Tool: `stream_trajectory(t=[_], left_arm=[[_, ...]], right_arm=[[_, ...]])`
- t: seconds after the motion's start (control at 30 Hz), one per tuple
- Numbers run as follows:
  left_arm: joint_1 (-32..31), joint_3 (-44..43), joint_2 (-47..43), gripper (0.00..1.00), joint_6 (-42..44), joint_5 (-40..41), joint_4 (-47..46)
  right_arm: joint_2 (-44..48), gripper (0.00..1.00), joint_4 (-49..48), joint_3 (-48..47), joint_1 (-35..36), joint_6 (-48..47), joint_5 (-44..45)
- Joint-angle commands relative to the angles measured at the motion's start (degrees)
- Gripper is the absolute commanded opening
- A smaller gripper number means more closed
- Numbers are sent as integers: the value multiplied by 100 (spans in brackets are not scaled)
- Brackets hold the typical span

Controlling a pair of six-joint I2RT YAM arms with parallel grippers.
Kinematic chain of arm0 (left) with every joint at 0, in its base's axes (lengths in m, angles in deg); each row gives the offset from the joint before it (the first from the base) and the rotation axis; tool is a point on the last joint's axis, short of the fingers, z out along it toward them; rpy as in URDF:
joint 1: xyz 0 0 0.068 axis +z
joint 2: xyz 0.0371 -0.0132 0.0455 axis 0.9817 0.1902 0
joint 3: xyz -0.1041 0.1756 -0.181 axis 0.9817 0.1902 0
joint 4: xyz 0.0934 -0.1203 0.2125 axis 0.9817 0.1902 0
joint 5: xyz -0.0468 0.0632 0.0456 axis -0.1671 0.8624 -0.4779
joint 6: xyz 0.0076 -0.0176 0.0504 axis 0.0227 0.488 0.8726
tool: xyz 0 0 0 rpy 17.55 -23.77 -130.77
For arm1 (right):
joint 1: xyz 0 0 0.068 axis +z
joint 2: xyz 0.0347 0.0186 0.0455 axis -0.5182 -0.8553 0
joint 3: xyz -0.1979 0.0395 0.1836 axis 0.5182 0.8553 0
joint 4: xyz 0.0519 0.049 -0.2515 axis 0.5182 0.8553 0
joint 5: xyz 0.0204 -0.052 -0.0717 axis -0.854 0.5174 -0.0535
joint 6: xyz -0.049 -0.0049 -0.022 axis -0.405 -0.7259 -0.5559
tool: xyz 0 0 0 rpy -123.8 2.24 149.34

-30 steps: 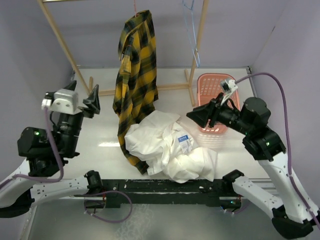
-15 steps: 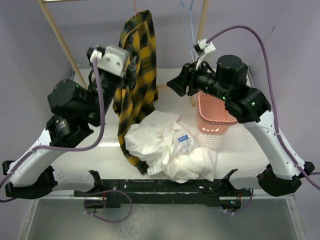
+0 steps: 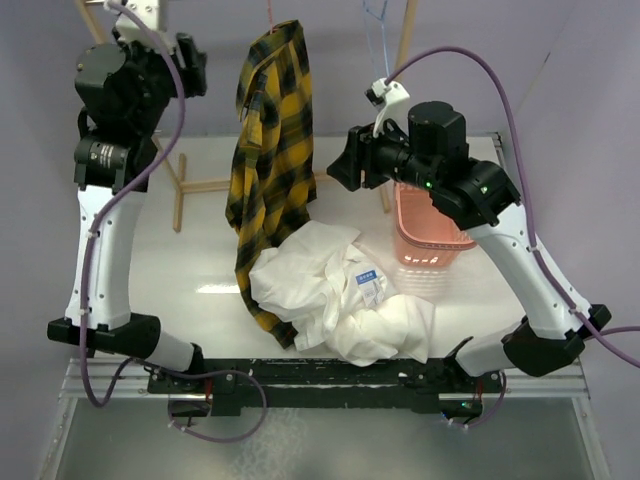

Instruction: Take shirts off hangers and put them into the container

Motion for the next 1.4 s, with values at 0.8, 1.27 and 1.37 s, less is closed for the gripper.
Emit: stream_trajectory(t=[0.8,1.27,1.37], left_arm=[[-190,6811,-2029,50,-2402,-1689,-3238],[-555,6753,-1888,48,-2350,-1708,-3201],[-578,6743,-1874,48,-2337,-1710,-3201]], right_arm=[[-2576,63,85,-3730,702,-420,1350],[-2850,58,10,-3527,771,-742,2149],[-2930,51,52,-3528,772,-774,2082]])
